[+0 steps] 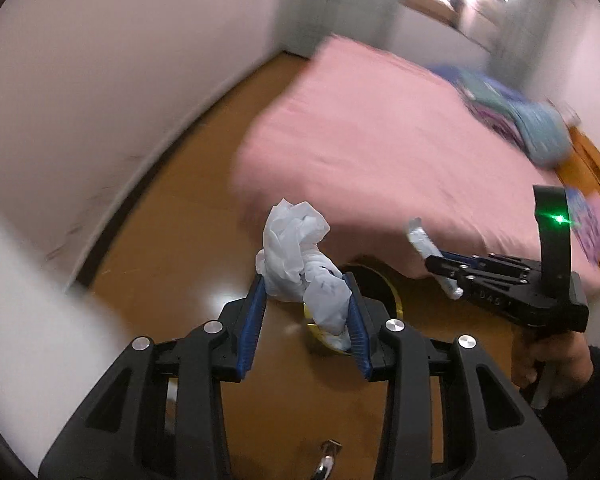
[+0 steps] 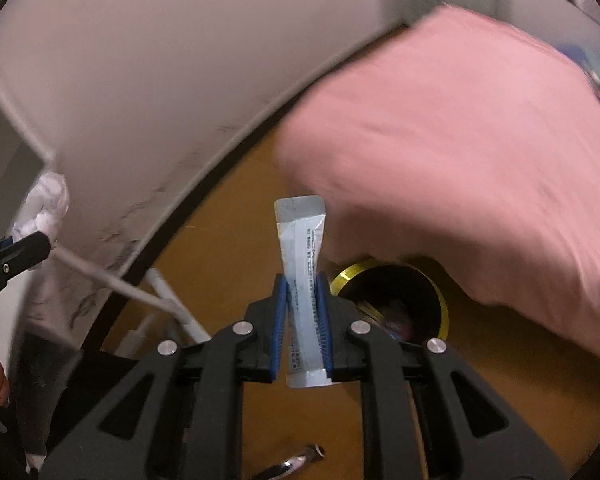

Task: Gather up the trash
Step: 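Carry the tissue and tube to the black bin and open both tools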

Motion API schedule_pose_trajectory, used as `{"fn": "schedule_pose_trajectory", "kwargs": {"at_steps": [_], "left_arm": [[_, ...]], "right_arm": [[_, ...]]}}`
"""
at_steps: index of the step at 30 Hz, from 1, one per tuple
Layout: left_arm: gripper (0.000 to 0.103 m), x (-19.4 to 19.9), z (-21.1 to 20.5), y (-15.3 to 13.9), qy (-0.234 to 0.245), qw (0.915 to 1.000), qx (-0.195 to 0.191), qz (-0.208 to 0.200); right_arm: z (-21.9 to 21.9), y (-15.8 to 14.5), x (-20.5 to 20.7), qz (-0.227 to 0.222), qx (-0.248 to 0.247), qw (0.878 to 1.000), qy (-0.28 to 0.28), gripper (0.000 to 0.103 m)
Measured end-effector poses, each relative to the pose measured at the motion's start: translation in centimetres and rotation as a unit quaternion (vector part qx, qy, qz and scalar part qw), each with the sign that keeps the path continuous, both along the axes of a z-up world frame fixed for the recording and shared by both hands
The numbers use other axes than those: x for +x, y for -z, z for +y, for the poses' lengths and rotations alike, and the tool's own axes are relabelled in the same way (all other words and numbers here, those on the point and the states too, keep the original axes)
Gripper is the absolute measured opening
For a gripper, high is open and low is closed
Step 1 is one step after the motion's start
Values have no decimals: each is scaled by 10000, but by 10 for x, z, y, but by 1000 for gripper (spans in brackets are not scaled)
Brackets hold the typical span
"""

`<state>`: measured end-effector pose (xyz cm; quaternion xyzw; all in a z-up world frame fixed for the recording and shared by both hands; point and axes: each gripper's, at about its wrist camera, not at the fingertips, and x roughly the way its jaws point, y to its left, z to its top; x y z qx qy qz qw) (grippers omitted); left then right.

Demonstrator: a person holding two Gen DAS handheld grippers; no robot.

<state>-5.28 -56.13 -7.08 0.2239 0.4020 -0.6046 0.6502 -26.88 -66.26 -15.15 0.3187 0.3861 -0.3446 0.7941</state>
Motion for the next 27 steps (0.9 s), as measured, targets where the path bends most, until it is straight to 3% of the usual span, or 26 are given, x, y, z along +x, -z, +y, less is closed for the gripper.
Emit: {"fn": "schedule_pose_trajectory", "kwargs": {"at_steps": [3, 5, 15, 20, 27], "left_arm": [[38, -29, -48, 41, 649, 9967, 229, 436], [38, -49, -72, 75, 801, 9945, 540, 408], [38, -80, -118, 174, 1000, 9857, 1270, 477], [38, -84, -131, 192, 993, 9841, 1401, 460], [38, -90, -144, 192, 990, 9836, 1441, 452]], "right_arm": [[-17, 26, -26, 150, 224, 9992, 279, 15], [-30, 48, -41, 233, 447, 9977, 444, 15], [-65, 123, -64, 365, 1108, 9908, 687, 16], [-74, 140, -64, 354, 1238, 9893, 693, 16], [-82, 144, -62, 249, 1293, 9889, 694, 16]]}}
